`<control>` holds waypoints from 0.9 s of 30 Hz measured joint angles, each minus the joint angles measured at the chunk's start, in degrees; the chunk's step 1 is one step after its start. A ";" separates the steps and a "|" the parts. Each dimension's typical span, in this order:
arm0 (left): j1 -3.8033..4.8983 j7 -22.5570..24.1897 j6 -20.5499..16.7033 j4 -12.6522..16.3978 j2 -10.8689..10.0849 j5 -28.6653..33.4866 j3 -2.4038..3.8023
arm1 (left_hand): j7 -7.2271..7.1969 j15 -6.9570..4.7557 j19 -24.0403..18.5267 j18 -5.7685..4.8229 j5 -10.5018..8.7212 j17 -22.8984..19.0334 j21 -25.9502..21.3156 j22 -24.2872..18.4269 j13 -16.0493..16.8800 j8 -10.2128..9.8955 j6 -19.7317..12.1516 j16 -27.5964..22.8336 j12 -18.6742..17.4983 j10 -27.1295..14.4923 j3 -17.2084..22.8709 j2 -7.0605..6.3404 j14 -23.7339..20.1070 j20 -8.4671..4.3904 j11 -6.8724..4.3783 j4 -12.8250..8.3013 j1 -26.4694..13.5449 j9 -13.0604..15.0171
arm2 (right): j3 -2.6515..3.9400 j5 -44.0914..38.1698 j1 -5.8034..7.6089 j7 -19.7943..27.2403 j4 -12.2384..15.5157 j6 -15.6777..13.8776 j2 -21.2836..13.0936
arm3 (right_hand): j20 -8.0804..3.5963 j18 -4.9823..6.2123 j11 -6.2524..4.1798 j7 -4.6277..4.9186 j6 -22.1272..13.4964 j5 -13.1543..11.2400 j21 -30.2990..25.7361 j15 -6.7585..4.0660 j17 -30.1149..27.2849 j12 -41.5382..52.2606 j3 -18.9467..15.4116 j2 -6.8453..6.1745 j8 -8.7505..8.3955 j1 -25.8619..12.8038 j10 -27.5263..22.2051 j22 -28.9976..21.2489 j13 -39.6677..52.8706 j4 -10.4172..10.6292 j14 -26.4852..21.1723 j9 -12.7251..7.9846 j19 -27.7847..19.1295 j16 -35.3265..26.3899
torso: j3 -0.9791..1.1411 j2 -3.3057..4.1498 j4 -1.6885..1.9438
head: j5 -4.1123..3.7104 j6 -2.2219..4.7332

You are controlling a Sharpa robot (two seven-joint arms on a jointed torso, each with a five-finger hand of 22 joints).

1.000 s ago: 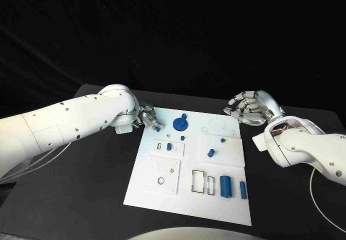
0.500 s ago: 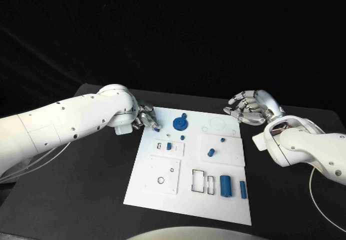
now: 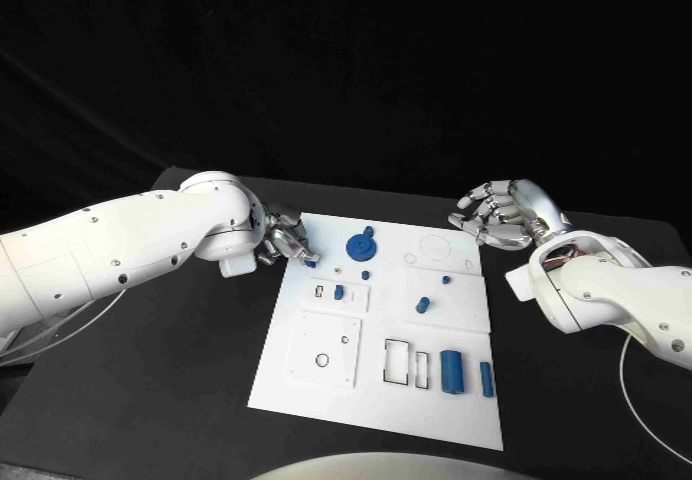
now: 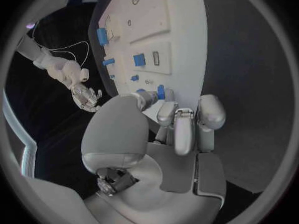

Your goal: Assemble the parts on the task board

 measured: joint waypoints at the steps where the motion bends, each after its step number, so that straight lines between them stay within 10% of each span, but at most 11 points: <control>1: -0.01 0.02 -0.16 0.57 -0.38 0.14 0.00 | 0.00 0.00 0.00 0.00 -0.06 0.00 0.00 0.00 0.05 0.01 0.00 0.00 0.00 0.00 0.00 0.00 0.00 0.00 0.00 0.00 0.00 0.00 | 0.00 0.00 0.00 0.01 0.00 0.00 0.00 | 0.00 0.00 0.00 0.00 0.00 0.00 0.00 0.00 0.00 0.00 0.00 0.00 0.00 0.00 0.00 0.00 0.00 0.00 0.00 0.00 0.00 0.00 | 0.01 -0.01 0.01 | 0.02 0.00; 27: -2.11 1.78 -6.80 10.46 -5.09 -7.04 -1.16 | 0.08 0.00 0.63 0.00 -0.22 0.00 0.52 1.70 1.22 1.50 -0.06 0.00 0.49 1.04 0.64 -0.42 0.00 0.22 -0.20 0.64 -0.43 0.01 | -0.05 0.22 -0.19 0.20 -0.66 0.15 0.35 | 0.00 0.00 0.00 0.00 0.00 0.00 0.01 0.00 0.04 0.00 0.16 0.07 0.00 -0.54 0.00 -0.13 -0.13 0.16 0.00 0.00 0.00 0.00 | -0.08 0.07 -0.02 | 0.76 -0.25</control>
